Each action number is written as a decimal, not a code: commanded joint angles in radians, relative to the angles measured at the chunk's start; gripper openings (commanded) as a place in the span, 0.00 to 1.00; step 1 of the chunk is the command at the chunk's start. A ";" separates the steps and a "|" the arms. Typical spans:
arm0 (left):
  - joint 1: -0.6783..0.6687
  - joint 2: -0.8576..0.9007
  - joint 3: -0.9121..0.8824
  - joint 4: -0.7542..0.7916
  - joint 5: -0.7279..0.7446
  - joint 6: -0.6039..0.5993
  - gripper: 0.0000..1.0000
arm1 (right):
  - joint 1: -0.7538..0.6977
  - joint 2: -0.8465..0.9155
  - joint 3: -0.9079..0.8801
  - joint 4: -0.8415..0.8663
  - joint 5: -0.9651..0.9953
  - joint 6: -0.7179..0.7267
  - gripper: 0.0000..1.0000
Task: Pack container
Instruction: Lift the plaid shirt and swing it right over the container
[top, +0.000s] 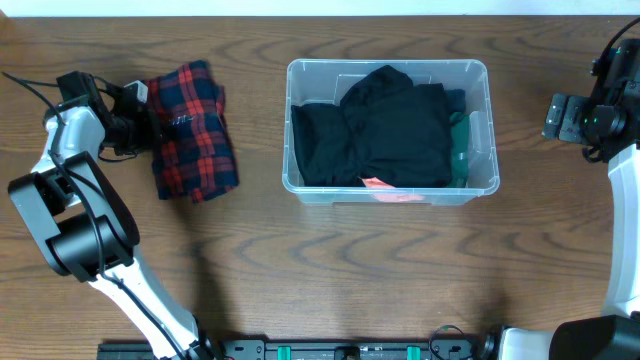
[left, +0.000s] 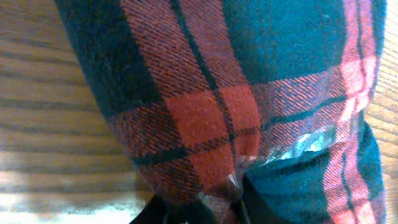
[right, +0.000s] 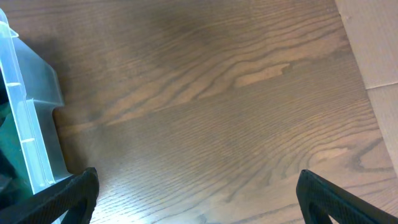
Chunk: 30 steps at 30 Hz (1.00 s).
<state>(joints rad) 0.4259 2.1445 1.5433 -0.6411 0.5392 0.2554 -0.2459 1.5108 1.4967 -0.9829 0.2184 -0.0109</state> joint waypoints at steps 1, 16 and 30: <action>-0.007 -0.079 -0.012 -0.013 -0.076 -0.032 0.06 | -0.002 0.001 0.006 -0.001 0.013 0.010 0.99; -0.149 -0.468 -0.012 0.021 -0.076 0.028 0.06 | -0.002 0.001 0.006 -0.001 0.013 0.010 0.99; -0.567 -0.743 -0.011 0.098 -0.076 0.377 0.06 | -0.002 0.001 0.006 -0.001 0.013 0.010 0.99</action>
<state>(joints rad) -0.0910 1.4292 1.5204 -0.5625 0.4454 0.5056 -0.2459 1.5108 1.4967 -0.9829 0.2184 -0.0109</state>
